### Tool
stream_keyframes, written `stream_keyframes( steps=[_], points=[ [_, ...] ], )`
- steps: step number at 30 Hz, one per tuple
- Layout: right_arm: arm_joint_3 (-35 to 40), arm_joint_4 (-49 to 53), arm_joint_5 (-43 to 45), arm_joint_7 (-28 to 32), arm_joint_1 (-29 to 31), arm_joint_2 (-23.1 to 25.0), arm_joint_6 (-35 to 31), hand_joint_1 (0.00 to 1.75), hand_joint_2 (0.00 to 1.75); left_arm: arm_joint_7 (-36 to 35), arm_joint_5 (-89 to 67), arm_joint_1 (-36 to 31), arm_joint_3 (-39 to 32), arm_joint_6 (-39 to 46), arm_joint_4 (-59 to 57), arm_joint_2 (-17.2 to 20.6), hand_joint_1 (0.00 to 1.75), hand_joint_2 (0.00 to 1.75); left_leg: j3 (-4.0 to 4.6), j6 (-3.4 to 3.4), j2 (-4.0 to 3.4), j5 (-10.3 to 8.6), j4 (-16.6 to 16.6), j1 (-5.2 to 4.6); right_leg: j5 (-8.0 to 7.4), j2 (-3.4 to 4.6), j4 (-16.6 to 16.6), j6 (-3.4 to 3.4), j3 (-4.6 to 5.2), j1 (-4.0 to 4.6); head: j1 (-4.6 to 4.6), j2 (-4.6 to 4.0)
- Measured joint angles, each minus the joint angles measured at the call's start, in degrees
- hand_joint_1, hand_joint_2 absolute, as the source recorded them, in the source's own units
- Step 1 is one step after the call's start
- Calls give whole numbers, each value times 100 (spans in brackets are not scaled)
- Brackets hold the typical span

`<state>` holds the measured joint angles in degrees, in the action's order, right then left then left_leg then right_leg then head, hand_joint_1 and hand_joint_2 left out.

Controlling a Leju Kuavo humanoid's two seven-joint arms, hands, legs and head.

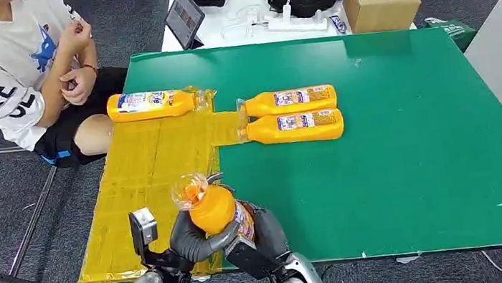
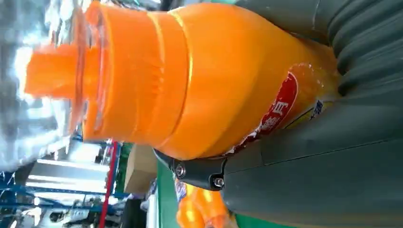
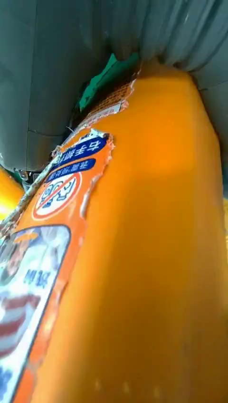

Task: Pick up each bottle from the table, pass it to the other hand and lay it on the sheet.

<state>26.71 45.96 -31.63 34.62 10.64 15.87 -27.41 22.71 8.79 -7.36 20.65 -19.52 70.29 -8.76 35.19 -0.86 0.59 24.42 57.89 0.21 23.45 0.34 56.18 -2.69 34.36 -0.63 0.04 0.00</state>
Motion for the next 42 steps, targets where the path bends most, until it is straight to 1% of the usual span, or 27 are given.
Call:
stream_keyframes(
  steps=[2, 7, 13, 16, 18, 22, 24, 27, 30, 34, 37, 40, 42],
  points=[
    [11, -20, -33, 83, -5, 11, -177, 0, 0, -72, 398, -20, -11, -262, -81, 50, 175, 175, 0, 0, 0, 0, 0, 0, 0, 0, 0, 0, 0, 0, 0, 0],
    [44, 40, 9, 168, -6, 33, -210, 0, 0, -264, 1419, 14, -79, -629, -177, 127, 175, 175, -1, 0, 0, 0, 0, 1, 0, 0, 1, 0, 2, 1, 0, 0],
    [44, 317, 81, 149, -28, 28, -234, 0, 0, -461, 2060, 54, -170, -572, -135, 133, 175, 175, 0, 0, 0, 0, 0, 1, 0, 0, 0, 0, 1, 0, 2, 0],
    [46, 391, 92, 144, -33, 26, -236, 0, 0, -481, 2111, 74, -188, -357, -78, 114, 175, 175, 0, 0, 0, 0, 0, 0, 0, 0, 0, 0, 1, 0, 0, 0],
    [46, 453, 123, 144, -36, 13, -183, 0, 0, -338, 1907, 90, -199, -1, -2, 70, 175, 175, 0, 0, 1, 0, 0, 0, 0, 0, 0, 0, 2, 0, 0, 0],
    [35, 989, 404, 186, -148, -44, 85, 0, 0, 131, 810, 101, -391, 1424, 201, -24, 175, 175, 0, 0, -6, 0, 0, 0, -1, 1, -1, 0, 9, 0, 0, 0],
    [37, 1372, 459, 184, -273, -90, 149, 0, 0, 286, 405, 43, -549, 1947, 302, -64, 175, 175, 1, 0, -3, -1, 0, 0, -1, 1, 0, 0, 8, 0, 0, 0],
    [46, 1806, 503, 122, -379, -138, 175, 0, 0, 313, 246, -40, -724, 2117, 385, -88, 175, 175, 0, 1, -6, -1, 0, 1, -1, 1, 1, 0, 8, 1, -2, 0],
    [46, 2164, 586, 219, -484, -188, 125, 0, 0, 543, -84, -80, -846, 2615, 429, -138, 175, 175, 2, 1, -7, -1, 0, 1, -1, 1, 1, 0, 11, 0, 0, 0],
    [44, 2941, 902, 336, -719, -260, -2, 0, 0, 695, -241, -270, -1180, 3152, 437, -175, 175, 175, 3, 1, -4, -1, 0, 0, -1, 1, 0, 0, 11, 0, 2, 0],
    [24, 3594, 1179, 488, -907, -273, -271, 0, 0, 903, -497, -420, -1410, 3520, 437, -199, 175, 175, 3, 1, -6, -1, 1, 0, -1, 1, 0, 0, 11, 0, 0, 0],
    [17, 4265, 1511, 525, -992, -317, -881, 0, 0, 936, -1475, -588, -1453, 4034, 439, -184, 175, 175, 4, 0, -1, -2, 1, 0, -1, 0, 0, 0, 10, 0, 2, 0],
    [7, 4604, 1626, 533, -999, -356, -1069, 0, 0, 887, -1955, -698, -1456, 4204, 420, -166, 175, 175, 4, 1, -6, -2, 1, 0, -2, 1, 1, 0, 10, -1, 0, 0]
  ],
)
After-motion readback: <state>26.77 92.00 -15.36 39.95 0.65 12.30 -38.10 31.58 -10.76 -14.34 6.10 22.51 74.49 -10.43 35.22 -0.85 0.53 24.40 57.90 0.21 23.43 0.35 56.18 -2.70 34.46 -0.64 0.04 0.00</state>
